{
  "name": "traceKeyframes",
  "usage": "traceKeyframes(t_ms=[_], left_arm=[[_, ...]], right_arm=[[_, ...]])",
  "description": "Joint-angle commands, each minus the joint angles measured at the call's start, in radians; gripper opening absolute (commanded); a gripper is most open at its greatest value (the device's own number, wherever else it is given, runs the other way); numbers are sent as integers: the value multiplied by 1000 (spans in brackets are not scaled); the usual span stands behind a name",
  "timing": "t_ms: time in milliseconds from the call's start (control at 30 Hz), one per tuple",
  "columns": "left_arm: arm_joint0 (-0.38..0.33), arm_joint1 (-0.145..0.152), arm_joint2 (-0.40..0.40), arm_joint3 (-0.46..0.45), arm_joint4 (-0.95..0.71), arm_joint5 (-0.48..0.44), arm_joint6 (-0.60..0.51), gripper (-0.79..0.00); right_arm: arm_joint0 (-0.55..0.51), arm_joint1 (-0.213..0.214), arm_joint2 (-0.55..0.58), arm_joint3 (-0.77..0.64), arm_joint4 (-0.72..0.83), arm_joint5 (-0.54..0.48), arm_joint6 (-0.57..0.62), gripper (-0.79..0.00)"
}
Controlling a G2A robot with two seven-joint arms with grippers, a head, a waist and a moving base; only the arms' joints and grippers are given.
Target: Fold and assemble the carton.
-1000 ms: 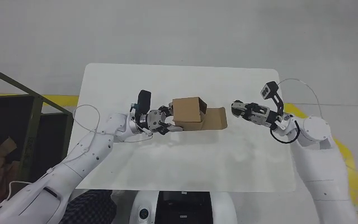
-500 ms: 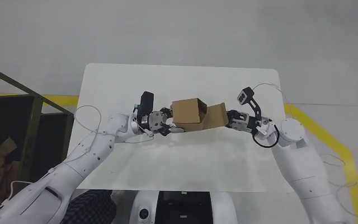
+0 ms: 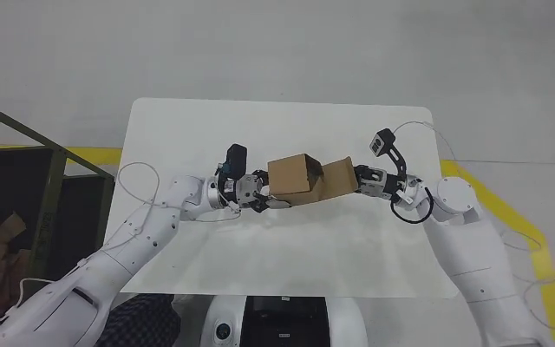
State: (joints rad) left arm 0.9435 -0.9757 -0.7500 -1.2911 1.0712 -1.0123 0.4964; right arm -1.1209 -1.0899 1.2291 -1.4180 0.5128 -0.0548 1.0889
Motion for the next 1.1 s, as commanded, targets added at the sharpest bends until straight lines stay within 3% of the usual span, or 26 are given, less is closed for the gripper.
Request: traceKeyframes(t_ms=[0, 333, 800, 1067], left_arm=[[0, 0, -2, -1, -1, 0, -5, -409], [7, -2, -9, -6, -14, 0, -47, -406], [-12, -9, 16, 2, -61, 0, -136, -409], [-18, -7, 14, 3, -72, 0, -124, -406]], right_arm=[[-8, 3, 14, 1, -1, -1, -4, -785], [-56, 19, 88, -27, 31, -15, 17, -785], [3, 19, 35, -74, -50, 28, 15, -785], [-29, 24, 72, -24, -20, 7, -29, -785]])
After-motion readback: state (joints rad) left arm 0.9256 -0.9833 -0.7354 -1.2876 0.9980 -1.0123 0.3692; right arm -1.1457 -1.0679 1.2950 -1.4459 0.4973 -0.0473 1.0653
